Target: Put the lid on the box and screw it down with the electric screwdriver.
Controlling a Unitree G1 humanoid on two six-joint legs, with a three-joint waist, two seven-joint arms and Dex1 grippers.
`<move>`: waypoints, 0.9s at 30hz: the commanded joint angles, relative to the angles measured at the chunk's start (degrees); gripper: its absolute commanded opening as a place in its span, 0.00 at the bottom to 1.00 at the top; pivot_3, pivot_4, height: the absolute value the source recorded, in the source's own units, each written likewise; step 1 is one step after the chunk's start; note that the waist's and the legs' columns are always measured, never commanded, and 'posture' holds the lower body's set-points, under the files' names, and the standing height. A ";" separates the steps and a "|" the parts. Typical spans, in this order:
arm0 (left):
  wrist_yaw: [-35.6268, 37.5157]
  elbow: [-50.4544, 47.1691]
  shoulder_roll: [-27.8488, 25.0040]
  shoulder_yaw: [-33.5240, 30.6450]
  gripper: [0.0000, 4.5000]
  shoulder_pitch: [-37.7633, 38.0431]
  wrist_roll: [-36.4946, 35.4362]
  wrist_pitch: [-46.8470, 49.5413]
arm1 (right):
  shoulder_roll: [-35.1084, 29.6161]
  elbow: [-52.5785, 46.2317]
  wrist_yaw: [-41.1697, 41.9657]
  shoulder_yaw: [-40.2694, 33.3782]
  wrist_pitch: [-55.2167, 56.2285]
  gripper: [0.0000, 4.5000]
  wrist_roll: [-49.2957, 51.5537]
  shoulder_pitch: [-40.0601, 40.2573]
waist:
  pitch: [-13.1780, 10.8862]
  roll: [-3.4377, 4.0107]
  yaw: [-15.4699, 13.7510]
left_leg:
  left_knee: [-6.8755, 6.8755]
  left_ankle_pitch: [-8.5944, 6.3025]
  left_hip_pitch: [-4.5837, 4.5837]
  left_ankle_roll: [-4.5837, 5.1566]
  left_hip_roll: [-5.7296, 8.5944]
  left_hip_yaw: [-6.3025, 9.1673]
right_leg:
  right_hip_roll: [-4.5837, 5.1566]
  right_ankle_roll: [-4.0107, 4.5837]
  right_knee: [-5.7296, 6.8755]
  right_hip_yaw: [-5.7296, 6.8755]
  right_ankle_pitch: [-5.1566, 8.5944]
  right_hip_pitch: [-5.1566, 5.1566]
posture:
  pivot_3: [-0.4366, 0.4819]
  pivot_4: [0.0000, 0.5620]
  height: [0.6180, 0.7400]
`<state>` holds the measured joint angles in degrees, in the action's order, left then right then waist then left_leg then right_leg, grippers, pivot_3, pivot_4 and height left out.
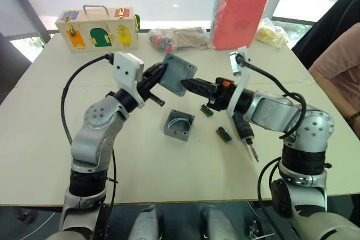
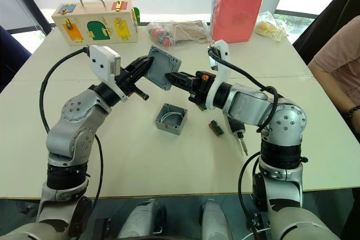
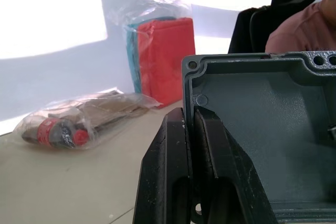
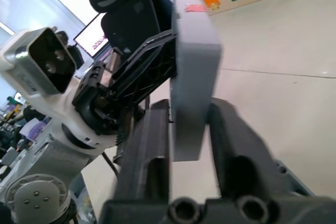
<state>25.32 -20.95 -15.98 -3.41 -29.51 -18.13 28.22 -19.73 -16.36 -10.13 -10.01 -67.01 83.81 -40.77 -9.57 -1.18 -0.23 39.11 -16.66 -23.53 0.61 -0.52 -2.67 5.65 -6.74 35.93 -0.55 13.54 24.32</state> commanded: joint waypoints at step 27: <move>52.58 15.31 -42.15 -1.04 1.00 -4.59 -17.60 8.57 | -24.56 11.44 30.97 37.82 95.03 0.03 -108.00 2.43 | -0.28 0.01 1.02 | -0.12 -0.02 -0.06 0.03 -0.07 -0.21 | -0.18 -0.12 -0.11 0.02 0.16 0.17 | 0.48 0.27 0.92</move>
<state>74.95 -7.15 -57.01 -5.08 -32.21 -36.94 39.35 -44.90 -7.27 26.34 27.67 19.32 -14.70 -37.21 -9.85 -1.16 0.79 38.99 -16.68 -23.60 0.63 -0.57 -2.92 5.46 -6.78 35.83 -0.53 13.74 24.49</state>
